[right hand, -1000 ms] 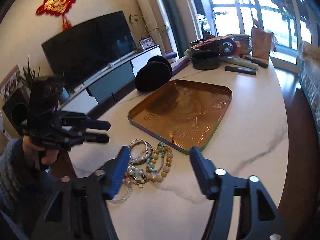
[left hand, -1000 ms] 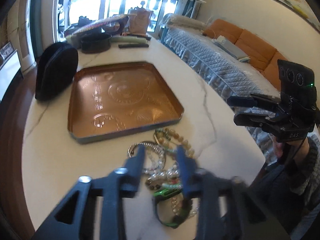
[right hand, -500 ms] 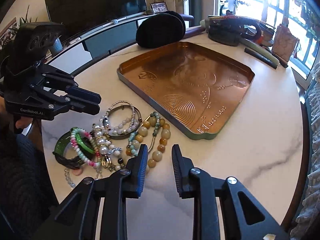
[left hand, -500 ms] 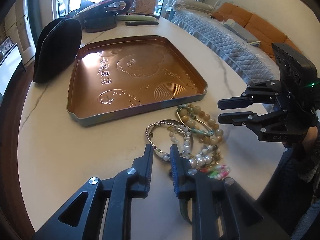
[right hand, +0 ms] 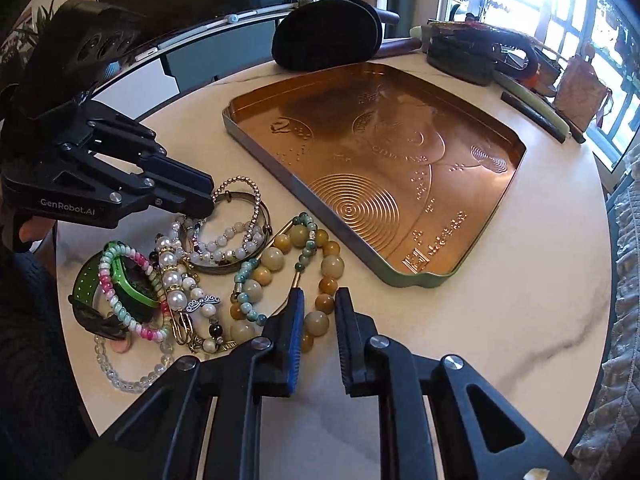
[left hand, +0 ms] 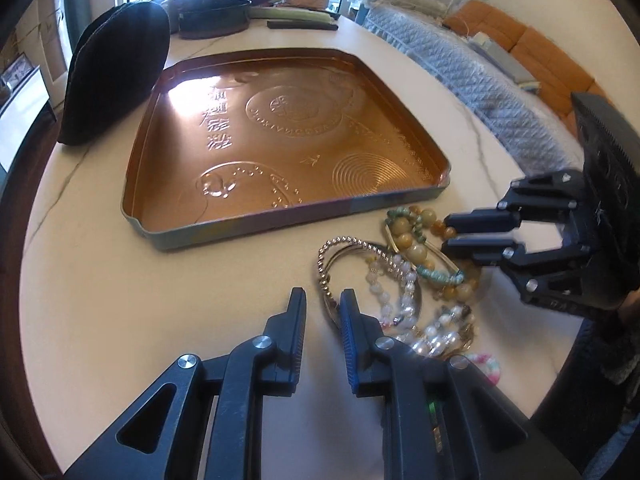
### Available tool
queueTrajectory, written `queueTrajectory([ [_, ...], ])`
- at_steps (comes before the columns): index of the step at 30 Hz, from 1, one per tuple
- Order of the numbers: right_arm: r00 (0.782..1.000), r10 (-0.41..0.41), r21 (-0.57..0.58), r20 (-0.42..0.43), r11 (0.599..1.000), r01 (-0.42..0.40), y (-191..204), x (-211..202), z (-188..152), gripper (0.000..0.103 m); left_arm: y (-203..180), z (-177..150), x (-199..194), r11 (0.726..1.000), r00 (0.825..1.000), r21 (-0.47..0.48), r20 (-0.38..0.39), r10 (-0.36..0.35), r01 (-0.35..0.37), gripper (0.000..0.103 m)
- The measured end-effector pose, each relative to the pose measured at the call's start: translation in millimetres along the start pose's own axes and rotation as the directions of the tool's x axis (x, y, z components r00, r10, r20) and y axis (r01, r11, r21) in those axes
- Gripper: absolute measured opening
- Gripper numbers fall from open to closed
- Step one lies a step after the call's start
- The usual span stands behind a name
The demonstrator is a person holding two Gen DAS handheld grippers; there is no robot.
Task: Organize jewelry
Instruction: 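Close the left tool on a pearl bracelet while the right tool grasps a cream bead bracelet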
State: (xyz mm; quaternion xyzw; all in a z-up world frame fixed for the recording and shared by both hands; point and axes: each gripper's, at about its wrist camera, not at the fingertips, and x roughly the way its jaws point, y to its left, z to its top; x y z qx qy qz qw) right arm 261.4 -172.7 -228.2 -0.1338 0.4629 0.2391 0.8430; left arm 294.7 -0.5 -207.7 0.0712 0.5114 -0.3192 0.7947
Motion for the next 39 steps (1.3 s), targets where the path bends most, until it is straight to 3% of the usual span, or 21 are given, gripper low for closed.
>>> queueTrajectory([
  [7,1.0,-0.015,0.001,0.016,1.0,0.015,2.0,-0.3,-0.6,0.015,-1.0,8.1,2.9,0.999,0.999,-0.028,0.008,-0.038,0.038,0.019],
  [12,1.0,-0.015,0.018,0.024,1.0,0.015,2.1,-1.8,-2.7,0.015,-0.2,16.9,-1.5,0.997,0.996,-0.044,0.055,-0.066,0.068,0.016],
  [15,1.0,-0.013,0.018,0.025,1.0,0.013,1.5,-2.8,-3.8,0.015,-2.1,19.8,2.2,0.997,0.998,-0.044,0.037,-0.055,0.057,0.004],
  [28,0.994,-0.05,0.018,0.093,0.999,0.049,1.4,-20.7,-2.4,0.011,-15.6,17.6,-21.9,1.0,0.993,-0.008,0.118,-0.006,0.007,0.003],
  [35,0.985,-0.065,0.029,0.159,0.998,0.061,-1.6,-47.6,2.2,0.011,-17.1,20.4,-58.0,0.999,0.973,-0.048,0.229,0.015,-0.003,0.003],
  [39,0.982,-0.063,0.035,0.179,0.998,0.057,-2.3,-56.1,3.1,0.011,-18.5,21.0,-66.0,0.999,0.968,-0.049,0.251,0.022,-0.01,0.003],
])
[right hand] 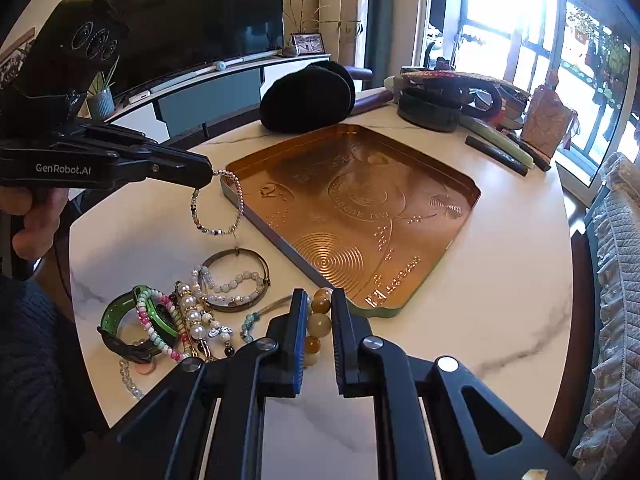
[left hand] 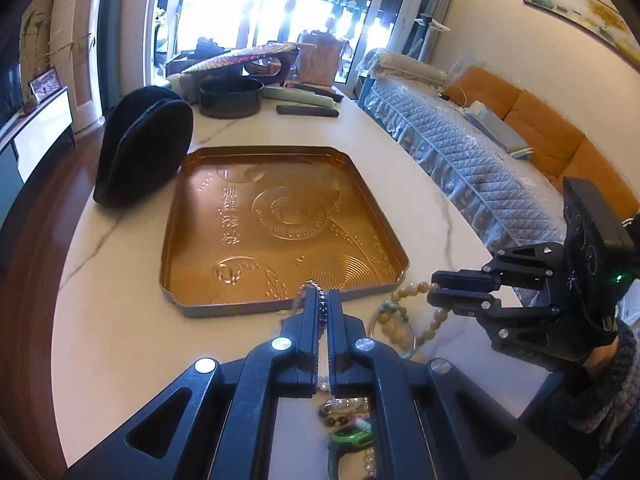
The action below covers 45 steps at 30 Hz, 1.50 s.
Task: Organize jewelry
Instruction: 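Close the left tool on a pearl bracelet while the right tool grasps a cream bead bracelet, then carry both bracelets over the copper tray and open both tools to drop them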
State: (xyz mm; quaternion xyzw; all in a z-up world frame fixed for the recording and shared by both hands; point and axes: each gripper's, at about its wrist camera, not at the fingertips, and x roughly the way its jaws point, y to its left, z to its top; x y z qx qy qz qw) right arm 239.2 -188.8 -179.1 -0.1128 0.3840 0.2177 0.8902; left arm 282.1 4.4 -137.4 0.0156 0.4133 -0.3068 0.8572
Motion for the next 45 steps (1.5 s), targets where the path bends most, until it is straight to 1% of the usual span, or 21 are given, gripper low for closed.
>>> queueTrajectory([
  [3,1.0,0.009,0.015,0.026,1.0,-0.01,-3.2,-8.3,5.0,0.011,-4.2,0.5,-2.0,1.0,1.0,0.007,0.005,0.001,-0.001,0.003],
  [8,0.996,-0.002,0.026,0.091,1.0,0.0,-7.0,-27.6,15.6,0.011,-9.1,3.5,-4.6,1.0,1.0,0.008,0.022,-0.005,0.005,0.003],
  [10,0.995,-0.001,0.031,0.105,1.0,-0.002,-8.3,-33.7,18.8,0.011,-9.0,4.4,-4.5,1.0,1.0,-0.001,0.027,-0.009,0.009,0.003],
  [13,0.993,-0.007,0.037,0.118,0.999,0.003,-9.1,-37.2,23.0,0.011,-10.1,7.1,-7.6,1.0,0.999,-0.01,0.04,0.007,-0.007,0.003],
  [17,0.989,-0.017,0.067,0.149,0.998,0.007,-10.0,-47.8,28.2,0.011,-11.8,9.5,-17.9,0.999,0.997,-0.043,0.071,0.022,-0.019,0.003],
  [22,0.98,-0.016,0.07,0.198,0.998,0.002,-4.6,-68.4,40.6,0.011,-19.3,13.6,-32.8,0.998,0.994,-0.056,0.106,0.037,-0.031,0.003],
  [24,0.976,-0.022,0.071,0.215,0.997,0.006,-2.0,-75.6,43.3,0.011,-26.1,14.5,-40.2,0.998,0.992,-0.062,0.12,0.026,-0.018,0.003],
  [30,0.975,-0.056,0.092,0.215,0.995,0.037,6.1,-90.7,44.6,0.011,-42.4,20.4,-62.2,0.996,0.986,-0.081,0.163,0.042,-0.029,0.003],
  [33,0.975,-0.069,0.13,0.209,0.991,0.042,5.0,-97.9,46.7,0.011,-45.5,26.5,-74.0,0.995,0.98,-0.09,0.188,0.06,-0.044,0.003],
  [36,0.973,-0.081,0.162,0.214,0.986,0.046,2.3,-104.9,50.7,0.011,-49.0,30.4,-79.3,0.994,0.978,-0.089,0.191,0.08,-0.064,0.003],
  [39,0.97,-0.092,0.176,0.223,0.983,0.053,0.9,-111.0,56.5,0.011,-50.9,35.2,-86.4,0.994,0.977,-0.096,0.201,0.074,-0.055,0.003],
  [45,0.963,-0.107,0.168,0.247,0.984,0.067,-1.5,-125.1,71.1,0.011,-60.4,50.3,-102.5,0.997,0.967,-0.067,0.247,0.063,-0.047,0.003],
])
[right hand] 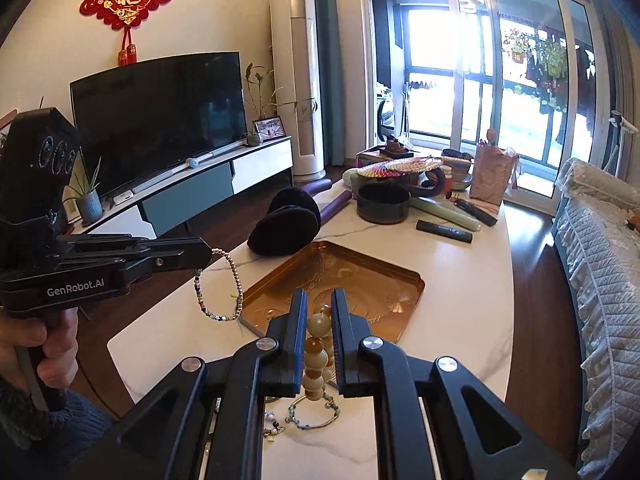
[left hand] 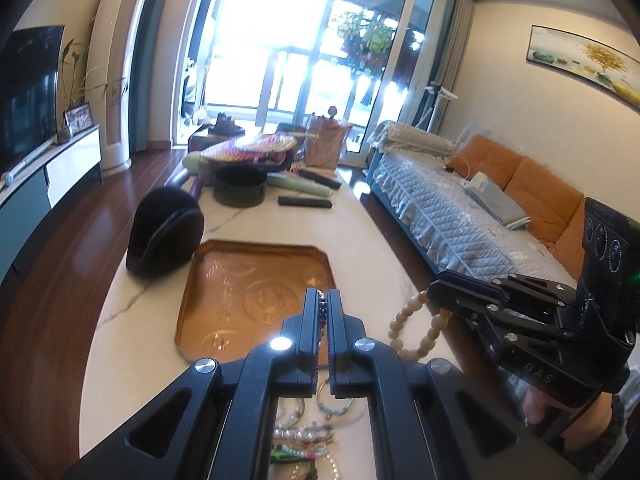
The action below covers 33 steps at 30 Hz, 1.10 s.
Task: Organize jewelry
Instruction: 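Carry both bracelets over the copper tray and open both tools to drop them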
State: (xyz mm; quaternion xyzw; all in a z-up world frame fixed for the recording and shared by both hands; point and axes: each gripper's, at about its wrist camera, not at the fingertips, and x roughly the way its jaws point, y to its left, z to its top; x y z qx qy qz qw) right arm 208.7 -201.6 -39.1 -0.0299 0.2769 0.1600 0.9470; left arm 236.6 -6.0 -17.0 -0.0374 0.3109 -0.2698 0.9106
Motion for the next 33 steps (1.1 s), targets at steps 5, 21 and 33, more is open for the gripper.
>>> queueTrajectory([
  [5,1.0,-0.002,-0.004,0.031,1.0,0.003,-2.2,1.1,14.7,0.011,-2.1,15.5,2.8,1.0,1.0,0.015,0.029,0.001,-0.002,0.003],
  [21,0.997,0.064,0.041,-0.043,0.997,-0.062,-22.3,91.0,11.0,0.011,49.1,22.8,96.4,0.999,0.997,0.006,-0.057,0.046,-0.045,0.003],
  [33,0.983,0.096,0.098,-0.158,0.992,-0.081,-37.2,152.3,-20.7,0.011,99.1,-28.1,189.5,0.986,0.951,-0.019,-0.27,0.154,-0.165,0.003],
])
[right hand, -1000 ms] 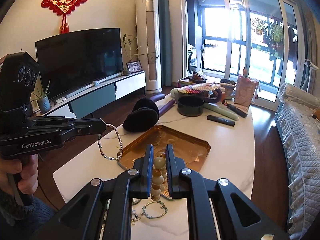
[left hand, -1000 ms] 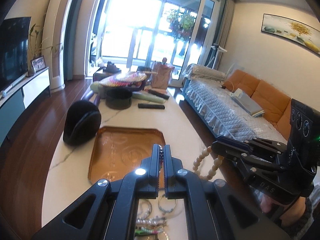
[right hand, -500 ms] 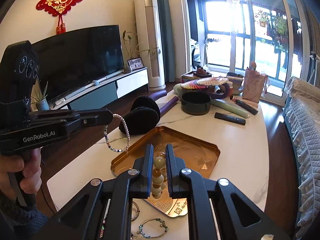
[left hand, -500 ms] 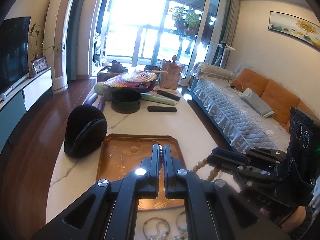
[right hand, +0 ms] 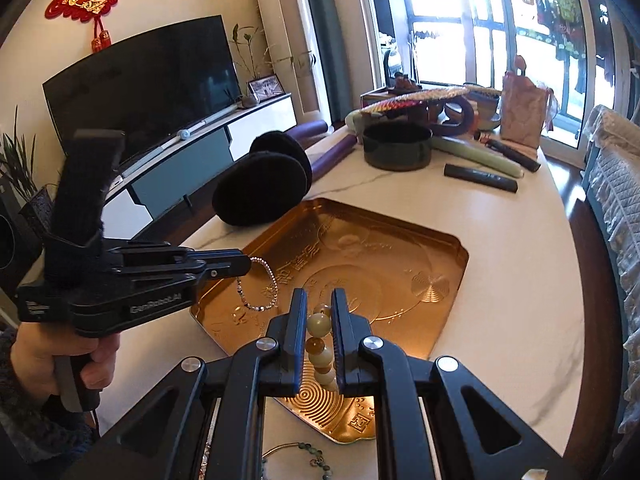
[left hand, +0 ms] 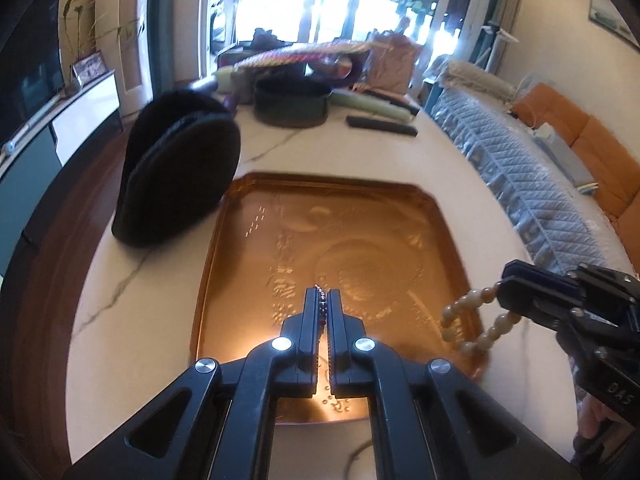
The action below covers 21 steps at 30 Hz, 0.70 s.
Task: Organize jewelry
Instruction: 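Carry both bracelets over the copper tray and open both tools to drop them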
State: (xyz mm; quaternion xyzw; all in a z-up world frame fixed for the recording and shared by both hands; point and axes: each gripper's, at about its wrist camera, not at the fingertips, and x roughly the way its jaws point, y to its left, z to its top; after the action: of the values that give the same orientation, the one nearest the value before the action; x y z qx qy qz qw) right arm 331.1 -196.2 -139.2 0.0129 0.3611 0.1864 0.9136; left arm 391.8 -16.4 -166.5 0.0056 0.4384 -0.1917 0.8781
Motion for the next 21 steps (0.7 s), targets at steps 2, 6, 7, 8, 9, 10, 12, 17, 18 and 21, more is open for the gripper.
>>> queueTrajectory([
  [2,1.0,0.007,-0.001,-0.012,1.0,-0.007,0.6,7.1,-1.8,0.011,3.7,-3.2,6.3,1.0,1.0,0.002,-0.014,0.023,-0.023,0.003],
  [6,0.999,0.032,0.0,-0.017,0.999,-0.032,5.3,13.7,-1.5,0.011,13.5,-5.9,8.6,0.999,0.999,-0.022,-0.022,0.037,-0.038,0.003],
  [7,0.999,0.031,-0.006,-0.02,0.999,-0.032,6.8,15.4,-1.5,0.011,16.1,-7.0,10.1,0.999,0.999,-0.025,-0.026,0.046,-0.047,0.003],
  [8,0.999,0.03,-0.011,-0.025,0.999,-0.03,7.4,18.3,-2.0,0.011,18.1,-8.1,11.1,0.998,0.998,-0.025,-0.03,0.053,-0.054,0.003],
  [9,0.999,0.023,-0.012,-0.035,1.0,-0.023,6.9,22.6,-3.8,0.011,20.3,-10.2,14.4,0.998,0.997,-0.026,-0.038,0.064,-0.065,0.003],
  [10,0.999,0.009,-0.013,-0.047,1.0,-0.009,6.0,27.0,-6.1,0.011,23.2,-11.6,17.5,0.997,0.996,-0.029,-0.049,0.069,-0.07,0.003],
  [12,0.997,-0.023,-0.006,-0.075,1.0,0.023,0.6,38.3,-13.6,0.011,25.8,-14.9,21.1,0.996,0.995,-0.031,-0.065,0.081,-0.083,0.003],
  [17,0.988,-0.059,0.031,-0.146,0.997,0.065,-16.7,57.1,-29.4,0.011,32.2,-21.8,31.7,0.99,0.986,-0.019,-0.096,0.139,-0.141,0.003],
  [18,0.986,-0.067,0.033,-0.155,0.997,0.073,-18.5,58.4,-31.5,0.011,33.5,-21.9,33.9,0.99,0.986,-0.024,-0.101,0.133,-0.136,0.003],
  [21,0.98,-0.081,0.041,-0.181,0.995,0.09,-23.0,62.1,-37.0,0.011,32.0,-25.0,39.2,0.99,0.984,-0.018,-0.117,0.138,-0.141,0.003],
])
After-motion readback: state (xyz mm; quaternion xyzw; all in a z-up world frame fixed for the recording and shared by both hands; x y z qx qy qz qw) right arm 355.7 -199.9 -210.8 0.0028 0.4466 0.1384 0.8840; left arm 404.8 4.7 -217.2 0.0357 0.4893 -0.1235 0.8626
